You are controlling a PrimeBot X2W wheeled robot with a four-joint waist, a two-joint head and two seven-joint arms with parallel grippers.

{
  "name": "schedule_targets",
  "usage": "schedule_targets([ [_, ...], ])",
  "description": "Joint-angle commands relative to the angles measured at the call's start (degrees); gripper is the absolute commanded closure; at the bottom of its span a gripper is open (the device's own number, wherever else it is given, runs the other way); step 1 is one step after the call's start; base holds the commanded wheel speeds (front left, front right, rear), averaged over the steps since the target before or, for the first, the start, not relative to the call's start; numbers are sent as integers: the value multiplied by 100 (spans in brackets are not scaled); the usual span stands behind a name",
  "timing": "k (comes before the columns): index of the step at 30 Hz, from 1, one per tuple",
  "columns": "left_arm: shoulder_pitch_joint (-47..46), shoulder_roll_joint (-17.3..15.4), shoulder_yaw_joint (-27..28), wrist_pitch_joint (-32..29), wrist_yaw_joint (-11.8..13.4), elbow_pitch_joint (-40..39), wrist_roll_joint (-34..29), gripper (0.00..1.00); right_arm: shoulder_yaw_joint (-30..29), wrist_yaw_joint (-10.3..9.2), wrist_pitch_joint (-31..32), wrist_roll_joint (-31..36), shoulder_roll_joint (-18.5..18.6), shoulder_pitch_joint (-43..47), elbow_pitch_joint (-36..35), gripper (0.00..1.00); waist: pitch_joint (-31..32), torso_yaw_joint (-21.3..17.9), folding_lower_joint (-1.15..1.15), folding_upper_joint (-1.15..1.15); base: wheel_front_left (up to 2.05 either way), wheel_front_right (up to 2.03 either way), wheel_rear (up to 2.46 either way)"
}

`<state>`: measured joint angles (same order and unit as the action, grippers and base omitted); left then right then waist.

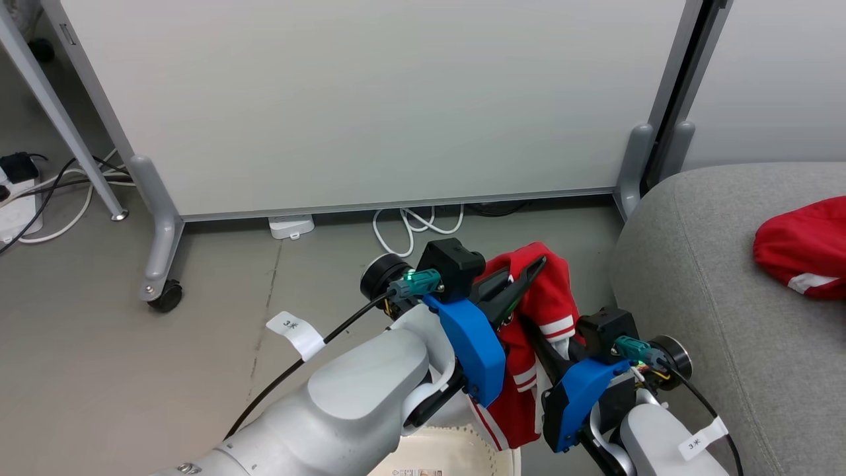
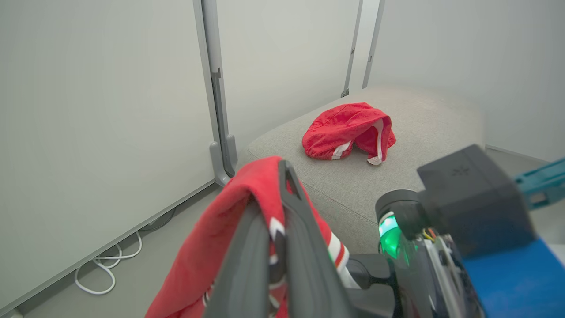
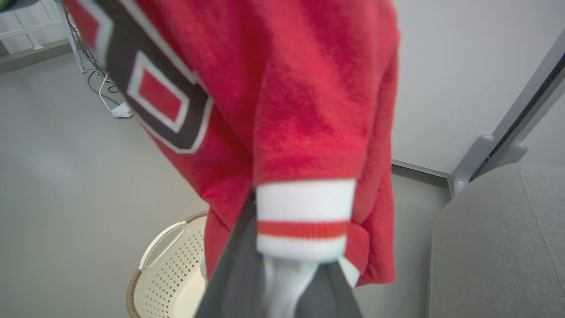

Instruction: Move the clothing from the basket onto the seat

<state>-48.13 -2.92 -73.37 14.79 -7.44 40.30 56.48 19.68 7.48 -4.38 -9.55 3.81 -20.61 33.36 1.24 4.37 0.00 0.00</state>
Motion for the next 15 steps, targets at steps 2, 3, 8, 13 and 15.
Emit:
schedule_targets([
  [2, 52, 5, -14, 12, -5, 33, 45, 100, 1, 3, -52, 20, -37, -105, 41, 100, 15, -31, 0, 0, 0, 0, 0],
  [3, 49, 5, -14, 14, -5, 39, 46, 100, 6, 3, -68, 14, -42, -110, 54, 100, 19, -38, 0, 0, 0, 0, 0],
  [8, 74, 5, -14, 24, -5, 9, 44, 60, 27, 3, -127, -27, -60, -154, 131, 100, 26, -62, 0, 0, 0, 0, 0],
  [13, 103, 5, -14, 33, -5, -6, 11, 0, 46, 3, -147, -60, -72, -168, 190, 100, 24, -58, 0, 0, 0, 0, 0],
  [15, 107, 4, -14, 33, -5, 6, -25, 0, 57, 3, -156, -69, -74, -172, 204, 100, 28, -48, 0, 0, 0, 0, 0],
])
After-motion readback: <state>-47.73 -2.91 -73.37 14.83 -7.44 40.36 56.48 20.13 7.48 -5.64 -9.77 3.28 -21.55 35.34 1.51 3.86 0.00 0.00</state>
